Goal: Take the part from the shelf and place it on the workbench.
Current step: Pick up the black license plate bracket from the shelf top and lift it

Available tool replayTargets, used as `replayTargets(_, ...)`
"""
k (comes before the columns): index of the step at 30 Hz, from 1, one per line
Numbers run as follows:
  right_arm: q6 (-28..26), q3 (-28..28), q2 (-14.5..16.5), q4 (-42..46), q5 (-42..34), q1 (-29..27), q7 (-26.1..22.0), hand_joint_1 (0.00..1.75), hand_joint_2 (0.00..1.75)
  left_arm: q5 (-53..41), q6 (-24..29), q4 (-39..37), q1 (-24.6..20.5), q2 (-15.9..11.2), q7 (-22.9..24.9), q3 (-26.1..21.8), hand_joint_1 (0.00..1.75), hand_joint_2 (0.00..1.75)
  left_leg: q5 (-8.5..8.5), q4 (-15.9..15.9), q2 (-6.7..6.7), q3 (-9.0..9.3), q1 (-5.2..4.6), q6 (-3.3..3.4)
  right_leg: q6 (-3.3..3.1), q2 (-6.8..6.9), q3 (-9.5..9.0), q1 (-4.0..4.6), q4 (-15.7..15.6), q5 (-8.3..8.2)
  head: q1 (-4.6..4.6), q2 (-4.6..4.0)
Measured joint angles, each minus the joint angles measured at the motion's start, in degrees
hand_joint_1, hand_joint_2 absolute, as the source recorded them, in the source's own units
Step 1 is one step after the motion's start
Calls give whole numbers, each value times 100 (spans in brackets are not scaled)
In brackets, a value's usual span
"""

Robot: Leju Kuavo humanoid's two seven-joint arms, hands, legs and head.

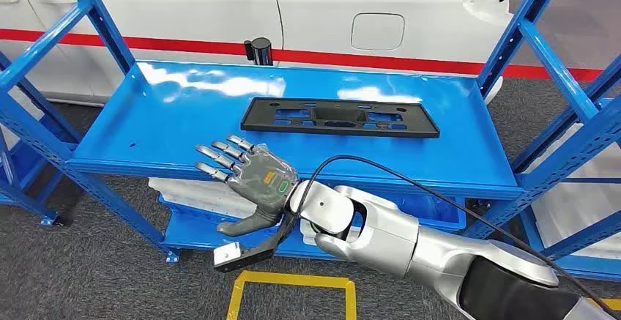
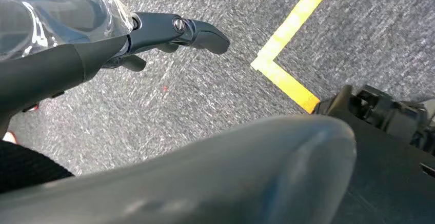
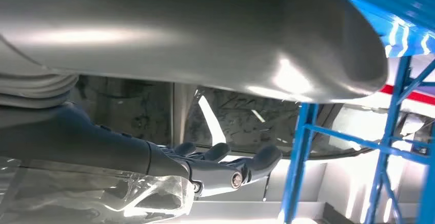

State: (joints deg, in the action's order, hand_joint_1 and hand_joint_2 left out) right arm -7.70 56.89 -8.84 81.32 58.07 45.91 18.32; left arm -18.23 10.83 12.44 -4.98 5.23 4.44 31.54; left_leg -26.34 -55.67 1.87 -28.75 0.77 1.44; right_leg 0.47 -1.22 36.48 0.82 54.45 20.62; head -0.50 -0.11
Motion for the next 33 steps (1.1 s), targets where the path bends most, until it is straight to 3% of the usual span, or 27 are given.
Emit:
replayTargets(3, -1, -5, -2, 21, -6, 8, 0, 0, 0, 2, -1, 0, -5, -7, 0, 8, 0, 0, -179, -265, -24, -115, 17, -47, -44, 12, -99, -29, -17, 12, -4, 0)
replayTargets(6, -1, -5, -6, 32, -33, 3, 0, 0, 0, 24, -4, 0, -54, -11, -7, 15, 0, 0, -627, -1335, -43, -749, 35, -113, -91, 16, -138, -37, -19, 48, -9, 0)
replayTargets(7, -1, -3, -8, 32, -39, -6, 0, 0, 0, 27, -7, 0, -70, -12, -10, 17, 0, 0, -690, -1591, -45, -938, 37, -130, -96, 15, -142, -36, -18, 60, -8, 0)
replayTargets(8, -1, -1, -10, 32, -43, -14, 0, 0, 0, 28, -11, 0, -79, -12, -13, 18, 0, 0, -647, -1644, -47, -1029, 37, -138, -96, 10, -152, -35, -17, 73, -8, 0)
replayTargets(9, -2, 1, -11, 32, -44, -20, 0, 0, 0, 27, -16, 0, -83, -13, -13, 21, 0, 0, -486, -1455, -48, -996, 36, -138, -91, 2, -168, -35, -16, 85, -9, 0)
replayTargets(11, -6, 2, -16, 32, -47, -22, 1, 0, 0, 26, -36, -1, -74, -19, -12, 27, 0, 0, 8, -630, -54, -706, 24, -99, -70, -16, -210, -33, -14, 112, -9, 0)
replayTargets(13, -9, -3, -30, 32, -48, -21, 6, 0, 0, 27, -61, -3, -63, -27, -12, 37, 0, 0, 277, -11, -60, -490, -8, -32, -30, -28, -219, -17, -8, 134, -7, 0)
replayTargets(16, -12, -23, -73, 38, -52, -14, 20, 0, 0, 28, -86, -4, -60, -28, -14, 52, 0, 0, 369, 110, -57, -441, -15, 55, 52, -29, -198, -8, -2, 160, -6, 0)
replayTargets(18, -13, -57, -109, 50, -62, 2, 34, 0, 0, 28, -95, -3, -59, -22, -15, 60, 0, 0, 403, 134, -65, -415, 25, 103, 119, -10, -126, -12, 201, 308, 7, 0)
replayTargets(21, -3, -112, -181, 56, -100, 12, 65, 0, 0, 30, -99, -3, -60, -18, -15, 72, 0, 0, 399, 143, -80, -393, 48, 145, 224, 25, 380, -72, 1304, 854, 23, 0)
replayTargets(22, 3, -119, -210, 54, -118, 9, 74, 0, 0, 30, -99, -4, -59, -19, -15, 75, 0, 0, 395, 142, -81, -392, 52, 145, 251, 29, 544, -100, 1633, 960, 24, 0)
replayTargets(23, 10, -125, -239, 51, -137, 7, 83, 0, 0, 32, -99, -4, -59, -20, -15, 78, 0, 0, 389, 141, -79, -389, 59, 140, 275, 32, 608, -126, 1754, 957, 24, 0)
replayTargets(24, 18, -134, -266, 49, -154, 6, 95, 0, 0, 36, -99, -3, -59, -20, -15, 81, 0, 0, 381, 139, -75, -382, 71, 129, 298, 35, 550, -151, 1632, 851, 24, 0)
replayTargets(26, 27, -168, -304, 46, -185, 14, 117, 0, 0, 43, -99, -3, -61, -21, -14, 88, 0, 0, 356, 137, -67, -352, 98, 80, 341, 45, 126, -197, 824, 478, 25, 0)
replayTargets(28, 31, -203, -327, 46, -213, 31, 132, 0, 0, 46, -98, -3, -62, -26, -12, 94, 0, 0, 323, 129, -58, -327, 93, 0, 328, 33, -232, -203, 152, 266, 22, 0)
replayTargets(31, 68, -248, -367, 39, -251, 51, 151, 0, 0, 54, -97, -4, -66, -29, 1, 102, 0, 0, 306, 150, -52, -316, 106, -125, 193, 13, -283, -165, 26, 260, 21, 0)
replayTargets(33, 122, -271, -393, 31, -283, 96, 183, 0, 0, 68, -97, -4, -71, -30, 11, 108, 0, 0, 197, -6, -62, -397, 130, -177, 103, 16, -286, -167, 19, 249, 19, 0)
